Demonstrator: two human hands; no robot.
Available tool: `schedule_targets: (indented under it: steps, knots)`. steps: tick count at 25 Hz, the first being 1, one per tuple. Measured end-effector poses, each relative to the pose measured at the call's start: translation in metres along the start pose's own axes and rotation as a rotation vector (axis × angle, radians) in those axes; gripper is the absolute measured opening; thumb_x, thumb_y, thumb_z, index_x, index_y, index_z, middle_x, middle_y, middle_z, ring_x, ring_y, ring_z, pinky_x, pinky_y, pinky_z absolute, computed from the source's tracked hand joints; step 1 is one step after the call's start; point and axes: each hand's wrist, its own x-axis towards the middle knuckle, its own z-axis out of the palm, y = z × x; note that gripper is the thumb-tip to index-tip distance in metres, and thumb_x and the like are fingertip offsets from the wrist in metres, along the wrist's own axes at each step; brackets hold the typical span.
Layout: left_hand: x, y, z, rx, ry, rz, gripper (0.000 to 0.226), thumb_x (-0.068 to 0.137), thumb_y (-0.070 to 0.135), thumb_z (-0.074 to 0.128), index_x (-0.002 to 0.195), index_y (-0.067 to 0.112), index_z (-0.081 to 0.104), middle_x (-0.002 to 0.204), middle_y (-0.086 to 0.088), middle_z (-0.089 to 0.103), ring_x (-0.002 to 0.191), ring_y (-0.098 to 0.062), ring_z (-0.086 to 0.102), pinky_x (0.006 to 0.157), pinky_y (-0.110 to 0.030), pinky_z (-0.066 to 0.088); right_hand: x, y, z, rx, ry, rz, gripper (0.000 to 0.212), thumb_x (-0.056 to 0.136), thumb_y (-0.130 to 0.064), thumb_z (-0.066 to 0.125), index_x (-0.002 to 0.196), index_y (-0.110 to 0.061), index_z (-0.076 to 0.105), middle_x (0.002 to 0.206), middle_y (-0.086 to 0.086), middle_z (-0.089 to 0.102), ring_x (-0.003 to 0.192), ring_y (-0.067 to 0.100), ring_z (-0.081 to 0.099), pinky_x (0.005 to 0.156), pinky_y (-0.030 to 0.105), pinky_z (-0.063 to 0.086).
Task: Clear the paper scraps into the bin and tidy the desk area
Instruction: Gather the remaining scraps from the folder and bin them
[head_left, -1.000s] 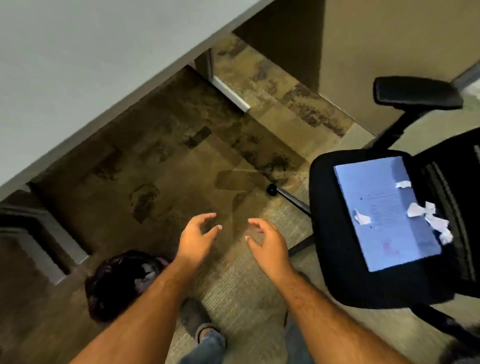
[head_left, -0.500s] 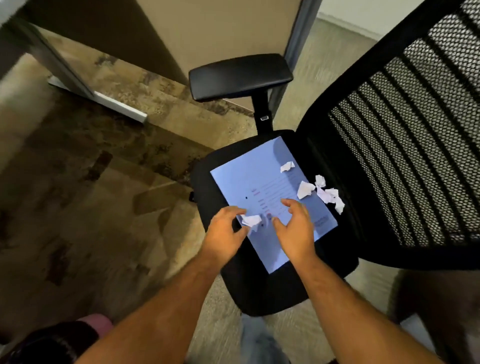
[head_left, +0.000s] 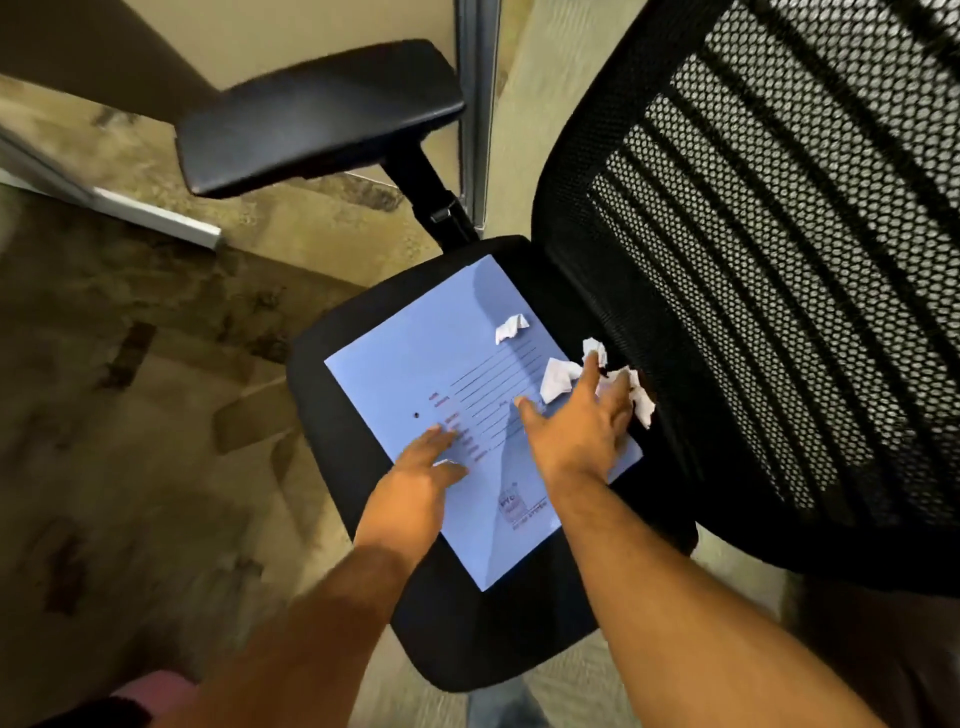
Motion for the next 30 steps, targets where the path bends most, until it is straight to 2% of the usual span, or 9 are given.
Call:
schedule_targets:
  steps: [2,4,8,12,15,17,22,27,30]
  knots:
    - [0.012,-0.002,-0.005,0.054,0.051,0.086,0.029,0.089,-0.003,0.073,0.112,0.013,0.08,0.151,-0.009,0.059,0.137,-0.032,0.059,0.11,-0.046,0.053,0.013,0.005,0.004,-0.016,0.017,0.009,0.114,0.075,-0.071,0.075,0.164,-0.036,0.013,0.173,0.009,0.005,0.157,0.039,0.012,0.115,0.071,0.032]
    - [0.036,0.008,-0.018,-0.002,0.066,0.084,0.039,0.091,-0.006,0.071,0.123,0.016,0.076,0.156,-0.005,0.052,0.135,-0.027,0.06,0.1,-0.031,0.053,0.026,0.008,0.004,-0.034,0.055,-0.022,0.113,0.073,-0.077,0.072,0.163,-0.036,0.016,0.171,0.008,0.011,0.155,0.038,0.014,0.113,0.074,0.029]
    - [0.099,0.047,-0.031,0.065,0.03,0.09,0.09,0.091,-0.01,0.063,0.16,0.039,0.033,0.174,0.014,0.004,0.15,-0.025,0.038,0.087,-0.03,0.053,0.047,0.007,0.012,-0.06,0.115,-0.03,0.1,0.08,-0.079,0.061,0.162,-0.037,0.021,0.166,0.002,0.023,0.149,0.036,0.025,0.114,0.068,0.028]
    - [0.149,0.073,-0.034,0.28,-0.097,0.198,0.112,0.08,-0.022,0.054,0.165,0.039,0.015,0.176,0.007,-0.012,0.161,-0.029,0.011,0.089,-0.042,0.056,0.064,0.013,0.019,-0.013,0.197,-0.052,0.065,0.092,-0.06,0.062,0.15,-0.035,0.045,0.154,-0.001,0.042,0.132,0.033,0.04,0.106,0.054,0.04]
    - [0.168,0.083,-0.023,0.43,-0.164,0.17,0.089,0.089,-0.014,0.056,0.164,0.024,0.029,0.176,0.0,0.007,0.162,-0.028,0.007,0.109,-0.045,0.048,0.067,0.038,0.026,0.13,0.334,-0.217,0.026,0.095,-0.032,0.069,0.12,-0.024,0.065,0.131,0.004,0.058,0.117,0.028,0.045,0.096,0.051,0.049]
    - [0.168,0.081,-0.016,0.387,-0.126,0.132,0.064,0.097,-0.001,0.057,0.156,0.018,0.044,0.169,-0.004,0.032,0.156,-0.029,0.028,0.116,-0.04,0.043,0.069,0.053,0.027,0.174,0.33,-0.32,0.013,0.093,-0.022,0.073,0.105,-0.021,0.068,0.115,0.004,0.062,0.11,0.025,0.047,0.092,0.049,0.052]
    - [0.149,0.067,-0.01,0.228,-0.006,0.118,0.026,0.091,-0.004,0.063,0.107,0.012,0.076,0.119,-0.007,0.069,0.111,-0.028,0.063,0.094,-0.036,0.054,0.059,0.054,0.02,0.274,0.202,-0.511,0.01,0.087,-0.012,0.078,0.091,-0.012,0.069,0.093,0.008,0.065,0.09,0.031,0.06,0.078,0.048,0.054]
    - [0.136,0.064,-0.007,-0.134,0.081,-0.181,0.022,0.097,0.003,0.064,0.093,0.02,0.079,0.098,0.002,0.076,0.089,-0.019,0.071,0.082,-0.031,0.061,0.026,0.054,0.001,0.277,0.103,-0.648,0.005,0.095,-0.019,0.071,0.097,-0.016,0.069,0.093,0.004,0.064,0.089,0.027,0.059,0.076,0.045,0.054]
    - [0.133,0.059,-0.01,-0.315,0.041,-0.29,0.024,0.099,0.006,0.065,0.09,0.024,0.077,0.094,0.004,0.076,0.087,-0.017,0.072,0.063,-0.012,0.054,0.018,0.043,-0.007,0.455,0.137,-0.292,0.029,0.099,-0.023,0.068,0.127,-0.022,0.062,0.105,0.006,0.072,0.093,0.024,0.067,0.08,0.039,0.059]
